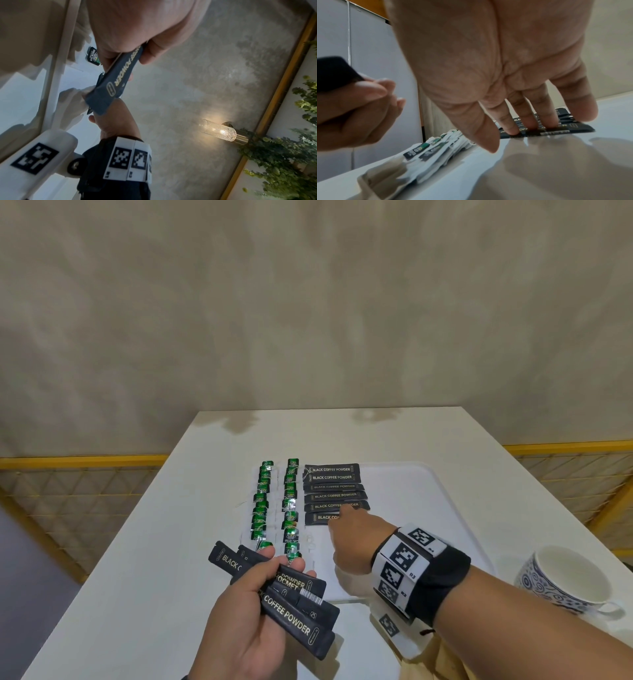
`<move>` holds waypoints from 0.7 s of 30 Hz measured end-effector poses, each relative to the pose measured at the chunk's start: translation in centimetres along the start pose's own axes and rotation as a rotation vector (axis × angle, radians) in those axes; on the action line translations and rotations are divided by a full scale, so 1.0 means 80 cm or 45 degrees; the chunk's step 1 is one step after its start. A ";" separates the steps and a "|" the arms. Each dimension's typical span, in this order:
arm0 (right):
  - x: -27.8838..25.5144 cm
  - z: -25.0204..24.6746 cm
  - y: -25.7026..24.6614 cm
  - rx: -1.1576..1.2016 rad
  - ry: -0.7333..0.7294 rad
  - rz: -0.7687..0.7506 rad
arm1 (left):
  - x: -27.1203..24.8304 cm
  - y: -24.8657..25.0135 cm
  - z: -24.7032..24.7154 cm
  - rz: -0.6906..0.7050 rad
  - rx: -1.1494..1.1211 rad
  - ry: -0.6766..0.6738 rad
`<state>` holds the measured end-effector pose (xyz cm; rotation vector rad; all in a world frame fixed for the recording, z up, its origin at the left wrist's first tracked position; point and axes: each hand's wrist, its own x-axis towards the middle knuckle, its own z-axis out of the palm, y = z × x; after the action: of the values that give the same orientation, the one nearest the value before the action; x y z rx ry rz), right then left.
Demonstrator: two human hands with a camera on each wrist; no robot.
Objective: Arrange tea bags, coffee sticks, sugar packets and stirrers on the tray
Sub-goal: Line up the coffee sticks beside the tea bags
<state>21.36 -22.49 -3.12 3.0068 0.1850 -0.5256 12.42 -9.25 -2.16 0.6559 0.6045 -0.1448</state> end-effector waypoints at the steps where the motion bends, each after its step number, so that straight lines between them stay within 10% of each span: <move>1: 0.000 -0.001 0.001 -0.014 -0.004 -0.009 | -0.001 0.000 0.001 -0.002 0.002 -0.006; 10: -0.006 -0.011 0.007 -0.005 -0.015 -0.101 | 0.003 0.000 -0.004 -0.004 0.048 -0.029; 21: -0.071 -0.038 0.003 0.916 -0.177 -0.557 | -0.001 0.003 0.000 0.237 0.453 -0.251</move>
<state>17.09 -22.98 1.68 3.5980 0.8157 -1.0267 12.45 -9.11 -2.00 1.0252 0.3264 -0.1423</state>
